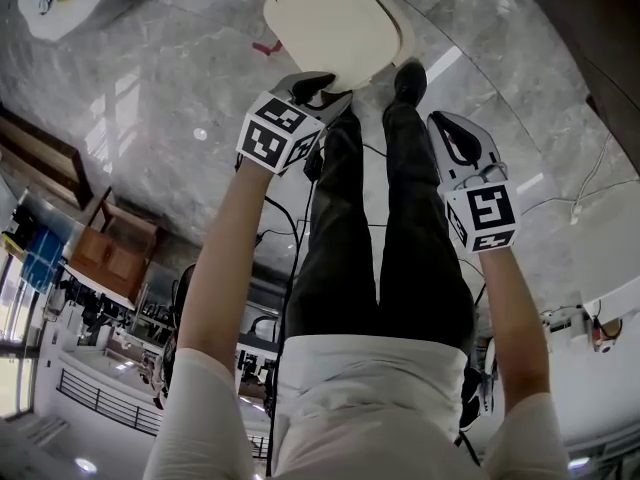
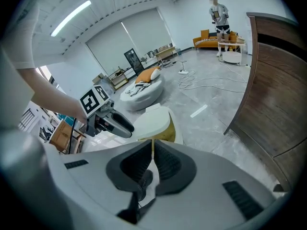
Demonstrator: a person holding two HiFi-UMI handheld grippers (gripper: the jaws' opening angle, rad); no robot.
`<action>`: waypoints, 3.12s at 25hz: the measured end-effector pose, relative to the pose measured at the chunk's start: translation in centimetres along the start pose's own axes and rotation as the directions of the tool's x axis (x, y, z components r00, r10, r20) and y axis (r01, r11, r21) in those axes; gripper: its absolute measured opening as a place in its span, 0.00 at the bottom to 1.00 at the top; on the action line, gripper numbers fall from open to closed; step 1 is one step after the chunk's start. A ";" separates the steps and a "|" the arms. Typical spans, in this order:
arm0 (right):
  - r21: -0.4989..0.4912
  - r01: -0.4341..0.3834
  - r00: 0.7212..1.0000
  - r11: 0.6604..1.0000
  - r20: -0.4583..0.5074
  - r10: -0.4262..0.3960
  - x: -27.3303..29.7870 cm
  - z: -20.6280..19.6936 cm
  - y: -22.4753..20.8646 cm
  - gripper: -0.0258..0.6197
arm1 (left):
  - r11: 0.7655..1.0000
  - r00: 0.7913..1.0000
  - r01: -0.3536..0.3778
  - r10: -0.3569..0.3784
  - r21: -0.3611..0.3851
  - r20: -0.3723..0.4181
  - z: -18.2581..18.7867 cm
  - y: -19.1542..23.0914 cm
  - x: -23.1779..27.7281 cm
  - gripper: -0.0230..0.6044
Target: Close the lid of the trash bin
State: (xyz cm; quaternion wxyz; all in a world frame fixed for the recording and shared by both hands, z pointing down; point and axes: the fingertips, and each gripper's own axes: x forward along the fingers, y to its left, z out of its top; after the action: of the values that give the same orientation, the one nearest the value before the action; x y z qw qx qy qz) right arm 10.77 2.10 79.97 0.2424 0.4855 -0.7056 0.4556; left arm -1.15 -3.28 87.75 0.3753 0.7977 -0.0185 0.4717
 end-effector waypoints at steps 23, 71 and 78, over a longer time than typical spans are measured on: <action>0.043 -0.004 0.999 0.999 -0.036 0.005 1.6 -3.5 -3.0 0.09 | 0.995 0.993 -0.082 0.078 -0.052 -0.088 -3.6 1.8 7.3 0.36; -0.382 -0.033 0.998 0.924 0.032 0.049 -15.8 10.4 2.7 0.09 | 0.939 0.883 -0.318 0.343 -0.130 0.322 6.8 -14.8 -15.4 0.17; -0.434 -0.042 0.992 0.900 0.088 0.089 -18.9 13.6 7.7 0.09 | 0.915 0.803 -0.366 0.402 -0.167 0.440 6.2 -18.5 -22.7 0.12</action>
State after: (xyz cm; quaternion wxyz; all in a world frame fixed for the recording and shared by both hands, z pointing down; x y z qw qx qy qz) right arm 12.91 -0.21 55.63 0.2906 0.4192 -0.8167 0.2697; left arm -2.06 -1.24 57.92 0.2856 0.8523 -0.2863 0.3317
